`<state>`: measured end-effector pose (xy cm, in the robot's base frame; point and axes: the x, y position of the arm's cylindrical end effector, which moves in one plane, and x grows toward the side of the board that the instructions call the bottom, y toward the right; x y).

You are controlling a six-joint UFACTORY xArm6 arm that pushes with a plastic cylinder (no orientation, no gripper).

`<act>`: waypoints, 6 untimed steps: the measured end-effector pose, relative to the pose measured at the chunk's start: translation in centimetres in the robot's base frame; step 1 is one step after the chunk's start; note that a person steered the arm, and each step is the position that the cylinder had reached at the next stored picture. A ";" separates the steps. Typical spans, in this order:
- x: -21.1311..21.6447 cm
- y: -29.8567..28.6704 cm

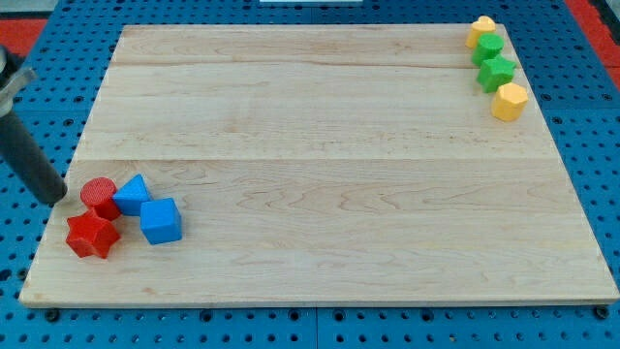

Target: Move red star and blue cube towards center

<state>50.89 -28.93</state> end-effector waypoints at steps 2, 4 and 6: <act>5.7 0.0; 5.3 0.0; 4.9 2.9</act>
<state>55.78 -26.04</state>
